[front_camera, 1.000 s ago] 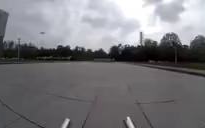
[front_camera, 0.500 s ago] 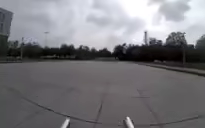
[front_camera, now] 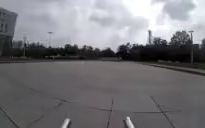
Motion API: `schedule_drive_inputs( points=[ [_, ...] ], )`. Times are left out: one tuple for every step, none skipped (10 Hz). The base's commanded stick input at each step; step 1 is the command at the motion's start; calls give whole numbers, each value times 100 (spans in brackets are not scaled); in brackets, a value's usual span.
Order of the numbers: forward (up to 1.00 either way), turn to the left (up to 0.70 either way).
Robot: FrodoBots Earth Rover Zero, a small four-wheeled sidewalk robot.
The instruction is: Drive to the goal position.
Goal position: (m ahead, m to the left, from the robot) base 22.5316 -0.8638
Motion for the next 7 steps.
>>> schedule_drive_inputs(
  points=[
    [100,0],
    [100,0],
    [100,0],
    [100,0],
    [100,0],
    [100,0],
    [100,0]
  ],
)
